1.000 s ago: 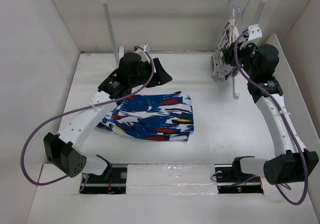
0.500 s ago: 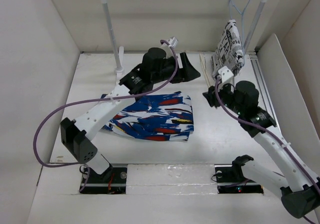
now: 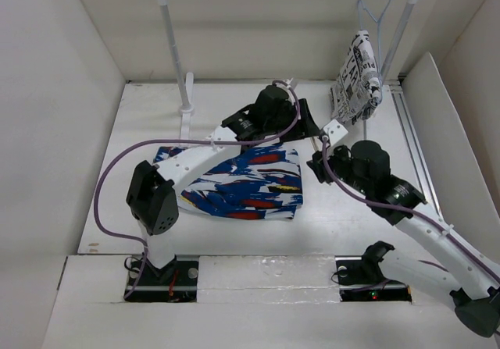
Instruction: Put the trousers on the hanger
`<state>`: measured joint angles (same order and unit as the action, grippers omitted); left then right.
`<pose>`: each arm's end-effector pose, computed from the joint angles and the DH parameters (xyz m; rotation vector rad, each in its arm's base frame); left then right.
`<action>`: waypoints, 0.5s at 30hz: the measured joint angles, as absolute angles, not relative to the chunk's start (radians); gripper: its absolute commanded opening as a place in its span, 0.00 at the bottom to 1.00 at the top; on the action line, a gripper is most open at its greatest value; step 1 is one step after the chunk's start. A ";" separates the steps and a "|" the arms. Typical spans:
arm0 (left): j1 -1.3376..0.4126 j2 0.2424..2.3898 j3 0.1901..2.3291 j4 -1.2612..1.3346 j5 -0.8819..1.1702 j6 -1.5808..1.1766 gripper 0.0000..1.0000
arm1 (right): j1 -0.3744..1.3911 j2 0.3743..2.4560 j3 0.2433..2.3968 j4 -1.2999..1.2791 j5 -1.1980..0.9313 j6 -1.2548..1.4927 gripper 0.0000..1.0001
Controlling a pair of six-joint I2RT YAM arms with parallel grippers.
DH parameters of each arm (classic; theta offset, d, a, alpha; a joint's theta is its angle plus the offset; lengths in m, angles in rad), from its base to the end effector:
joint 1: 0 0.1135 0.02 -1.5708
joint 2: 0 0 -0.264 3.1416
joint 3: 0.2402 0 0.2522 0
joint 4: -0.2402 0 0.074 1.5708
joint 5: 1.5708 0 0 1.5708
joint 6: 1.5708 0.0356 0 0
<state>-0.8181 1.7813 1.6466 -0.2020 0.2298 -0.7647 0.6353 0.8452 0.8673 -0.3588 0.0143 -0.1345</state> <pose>0.2870 -0.3183 0.3623 0.2292 2.1060 -1.2368 0.1547 0.1134 0.3402 -0.7121 1.7839 0.3244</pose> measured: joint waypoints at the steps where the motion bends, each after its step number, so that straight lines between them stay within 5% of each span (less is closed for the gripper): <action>1: -0.818 1.786 1.647 -0.202 0.232 -0.777 0.49 | 0.641 0.847 0.867 -0.359 0.019 -0.134 0.00; 6: -0.818 1.819 1.647 -0.200 0.236 -0.800 0.33 | 0.694 0.877 0.867 -0.360 0.067 -0.134 0.00; 8: -0.818 1.823 1.646 -0.198 0.244 -0.815 0.11 | 0.710 0.886 0.867 -0.362 0.088 -0.134 0.00; 11: -0.824 1.823 1.637 -0.174 0.244 -0.859 0.00 | 0.733 0.892 0.867 -0.374 0.112 -0.139 0.00; 13: -0.828 1.823 1.618 -0.154 0.244 -0.884 0.00 | 0.754 0.892 0.864 -0.393 0.134 -0.138 0.08; 15: -0.830 1.822 1.586 -0.137 0.256 -0.900 0.00 | 0.767 0.880 0.847 -0.412 0.151 -0.129 0.30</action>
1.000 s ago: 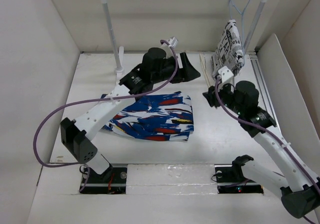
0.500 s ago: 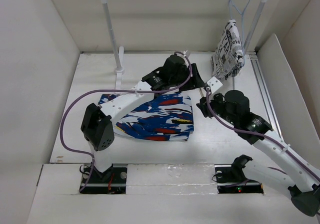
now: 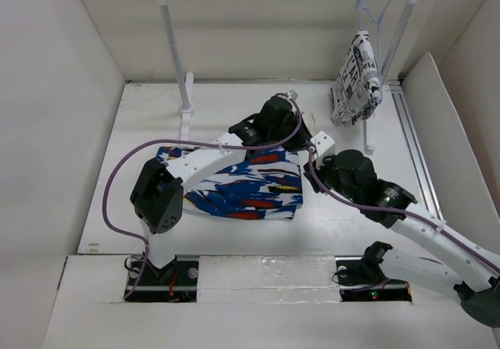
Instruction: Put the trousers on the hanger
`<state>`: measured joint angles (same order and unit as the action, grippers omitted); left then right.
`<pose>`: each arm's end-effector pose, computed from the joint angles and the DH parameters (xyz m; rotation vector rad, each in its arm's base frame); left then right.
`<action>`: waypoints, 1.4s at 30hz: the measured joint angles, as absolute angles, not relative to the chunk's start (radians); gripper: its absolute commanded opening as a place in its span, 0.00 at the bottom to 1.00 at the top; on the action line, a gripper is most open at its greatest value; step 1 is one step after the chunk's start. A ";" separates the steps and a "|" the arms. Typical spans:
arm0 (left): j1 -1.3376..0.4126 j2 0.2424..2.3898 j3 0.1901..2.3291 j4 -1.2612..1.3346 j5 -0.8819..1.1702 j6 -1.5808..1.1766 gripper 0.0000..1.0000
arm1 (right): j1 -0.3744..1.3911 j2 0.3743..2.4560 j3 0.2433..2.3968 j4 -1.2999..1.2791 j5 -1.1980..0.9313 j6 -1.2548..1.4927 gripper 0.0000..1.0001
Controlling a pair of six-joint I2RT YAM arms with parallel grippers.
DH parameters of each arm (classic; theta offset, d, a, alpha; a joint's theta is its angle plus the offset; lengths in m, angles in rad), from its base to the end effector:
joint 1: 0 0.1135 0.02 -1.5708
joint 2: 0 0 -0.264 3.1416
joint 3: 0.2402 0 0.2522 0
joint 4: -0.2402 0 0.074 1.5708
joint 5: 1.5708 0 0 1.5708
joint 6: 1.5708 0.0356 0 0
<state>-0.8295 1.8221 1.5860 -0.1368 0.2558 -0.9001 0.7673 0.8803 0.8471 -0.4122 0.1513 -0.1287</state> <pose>0.2897 -0.3298 0.3307 0.1150 2.1990 -1.3224 0.1457 0.1330 0.3218 -0.7870 1.8603 0.2543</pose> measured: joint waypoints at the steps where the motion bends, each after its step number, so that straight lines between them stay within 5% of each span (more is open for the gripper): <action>1: -0.831 1.822 1.559 -0.117 0.268 -0.907 0.00 | 0.775 0.872 0.835 -0.422 0.154 -0.119 0.40; 2: -0.834 1.818 1.524 -0.093 0.279 -0.918 0.00 | 0.780 0.862 0.822 -0.436 0.154 -0.108 0.61; 7: -0.834 1.776 1.301 0.025 0.302 -0.961 0.00 | 0.797 0.773 0.783 -0.551 0.103 -0.023 1.00; 15: -0.829 1.670 1.068 0.191 0.274 -1.033 0.00 | 0.662 0.747 0.804 -0.673 -0.111 0.058 0.98; 19: -0.833 1.612 0.988 0.291 0.206 -1.047 0.00 | 0.559 0.761 0.803 -0.678 -0.258 0.099 0.55; 20: -0.834 1.603 0.970 0.314 0.190 -1.050 0.00 | 0.538 0.760 0.802 -0.679 -0.296 0.105 0.51; 21: -0.836 1.599 0.957 0.333 0.179 -1.053 0.00 | 0.521 0.758 0.801 -0.679 -0.325 0.113 0.53; 22: -0.839 1.597 0.942 0.359 0.173 -1.057 0.00 | 0.507 0.755 0.797 -0.675 -0.352 0.121 0.73; 25: -0.852 1.598 0.910 0.406 0.172 -1.044 0.00 | 0.451 0.751 0.789 -0.678 -0.421 0.105 0.99; 31: -0.881 1.683 0.897 0.448 0.229 -0.960 0.00 | 0.367 0.815 0.852 -0.713 -0.518 -0.024 1.00; 32: -0.881 1.691 0.899 0.448 0.232 -0.951 0.00 | 0.367 0.818 0.862 -0.719 -0.519 -0.039 0.88; 33: -0.883 1.736 0.906 0.455 0.238 -0.936 0.00 | 0.366 0.815 0.869 -0.722 -0.518 -0.052 0.88; 37: -0.889 1.798 0.943 0.413 0.202 -0.917 0.00 | 0.351 0.780 0.848 -0.673 -0.528 -0.059 0.09; 38: -0.892 1.798 0.947 0.400 0.178 -0.919 0.00 | 0.347 0.778 0.833 -0.654 -0.534 -0.058 0.01; 42: -0.939 1.784 0.957 0.365 0.044 -0.969 0.00 | 0.346 0.838 0.751 -0.567 -0.535 -0.039 0.00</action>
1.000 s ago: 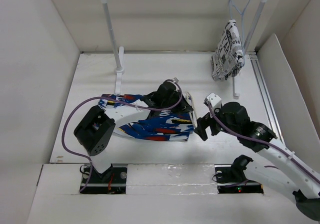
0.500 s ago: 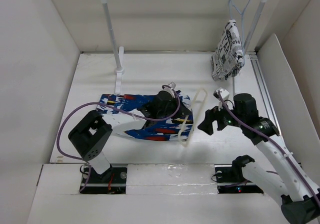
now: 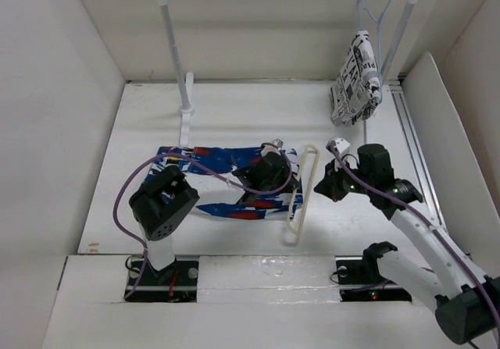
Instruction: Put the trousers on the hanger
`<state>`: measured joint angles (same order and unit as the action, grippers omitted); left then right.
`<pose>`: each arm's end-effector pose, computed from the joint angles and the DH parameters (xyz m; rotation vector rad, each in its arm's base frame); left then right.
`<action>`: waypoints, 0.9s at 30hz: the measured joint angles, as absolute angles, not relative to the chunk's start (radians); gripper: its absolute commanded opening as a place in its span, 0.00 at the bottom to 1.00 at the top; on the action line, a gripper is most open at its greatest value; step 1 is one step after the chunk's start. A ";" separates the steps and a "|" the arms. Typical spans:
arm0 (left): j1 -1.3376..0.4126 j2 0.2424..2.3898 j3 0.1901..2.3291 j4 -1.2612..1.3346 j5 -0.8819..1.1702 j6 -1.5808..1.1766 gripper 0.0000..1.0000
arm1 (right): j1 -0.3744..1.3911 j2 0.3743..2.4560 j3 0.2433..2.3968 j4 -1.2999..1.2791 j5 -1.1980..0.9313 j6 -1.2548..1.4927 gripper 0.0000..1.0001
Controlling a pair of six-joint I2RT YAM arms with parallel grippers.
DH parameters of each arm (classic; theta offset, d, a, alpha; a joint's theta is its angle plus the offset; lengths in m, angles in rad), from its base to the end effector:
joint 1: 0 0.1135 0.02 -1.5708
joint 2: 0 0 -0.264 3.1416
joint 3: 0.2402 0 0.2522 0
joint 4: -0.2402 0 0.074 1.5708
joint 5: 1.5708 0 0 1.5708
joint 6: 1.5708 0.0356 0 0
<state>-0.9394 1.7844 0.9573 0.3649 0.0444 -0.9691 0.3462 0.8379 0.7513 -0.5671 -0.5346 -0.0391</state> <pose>0.2254 -0.3109 0.1830 -0.0025 2.2693 -1.1752 0.1591 0.0767 0.2847 -0.7139 2.1048 0.7624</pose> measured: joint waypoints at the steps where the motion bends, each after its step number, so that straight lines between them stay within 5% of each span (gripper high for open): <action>1: -0.955 1.777 0.957 0.354 0.012 -0.988 0.00 | 0.346 0.862 0.726 -0.541 -0.533 -0.032 0.08; 8: -1.048 1.703 0.956 0.265 -0.237 -1.092 0.00 | 0.325 1.031 0.645 -0.337 -0.558 0.015 0.41; 27: -1.081 1.843 0.961 0.356 -0.396 -1.242 0.00 | 0.261 1.378 0.632 0.073 -0.505 0.065 0.49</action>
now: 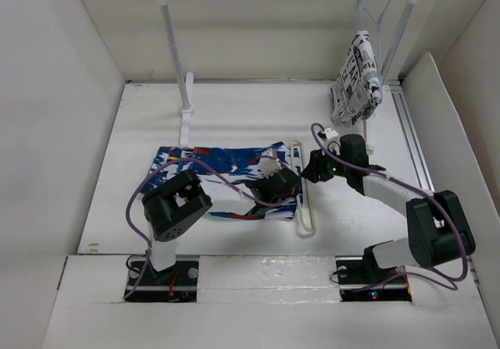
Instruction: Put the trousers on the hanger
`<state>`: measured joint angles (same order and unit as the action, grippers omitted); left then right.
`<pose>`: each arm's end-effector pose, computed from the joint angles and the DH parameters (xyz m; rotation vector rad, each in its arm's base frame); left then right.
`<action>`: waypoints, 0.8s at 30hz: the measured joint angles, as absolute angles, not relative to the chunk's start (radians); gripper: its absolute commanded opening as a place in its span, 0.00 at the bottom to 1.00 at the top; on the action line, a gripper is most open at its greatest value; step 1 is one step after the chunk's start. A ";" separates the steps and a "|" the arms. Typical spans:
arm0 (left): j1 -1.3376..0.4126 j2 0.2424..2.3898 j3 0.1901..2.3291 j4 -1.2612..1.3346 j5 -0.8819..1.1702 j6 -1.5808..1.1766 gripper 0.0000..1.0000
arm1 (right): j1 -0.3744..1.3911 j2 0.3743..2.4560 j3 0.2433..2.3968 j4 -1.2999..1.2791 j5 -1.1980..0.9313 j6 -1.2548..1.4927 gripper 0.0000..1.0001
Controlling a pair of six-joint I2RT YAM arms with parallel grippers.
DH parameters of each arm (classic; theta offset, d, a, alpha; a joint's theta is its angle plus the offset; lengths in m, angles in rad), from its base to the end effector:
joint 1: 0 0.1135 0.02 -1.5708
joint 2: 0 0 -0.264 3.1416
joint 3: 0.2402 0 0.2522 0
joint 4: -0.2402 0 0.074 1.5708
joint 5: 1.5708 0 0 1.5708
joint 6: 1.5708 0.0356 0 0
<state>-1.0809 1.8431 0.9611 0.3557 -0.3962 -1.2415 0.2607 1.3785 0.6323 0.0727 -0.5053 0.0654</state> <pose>0.1935 -0.3336 0.1631 -0.4298 2.1723 -0.9855 0.2587 0.0868 0.1848 -0.4932 2.1924 0.7423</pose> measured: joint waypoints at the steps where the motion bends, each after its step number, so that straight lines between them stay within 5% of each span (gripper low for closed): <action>1: -1.081 1.847 0.966 0.358 -0.397 -1.244 0.00 | 0.261 1.391 0.641 0.075 -0.505 0.062 0.49; 18: -1.081 1.848 0.974 0.314 -0.428 -1.238 0.00 | 0.322 1.514 0.631 0.155 -0.453 0.167 0.56; 24: -1.081 1.834 0.968 0.305 -0.435 -1.232 0.00 | 0.341 1.514 0.590 0.204 -0.440 0.262 0.34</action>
<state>-1.0805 1.8343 0.9680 0.3054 -0.4355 -1.2316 0.3412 1.5135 0.5903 0.2035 -0.4404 0.2623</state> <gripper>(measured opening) 0.039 0.411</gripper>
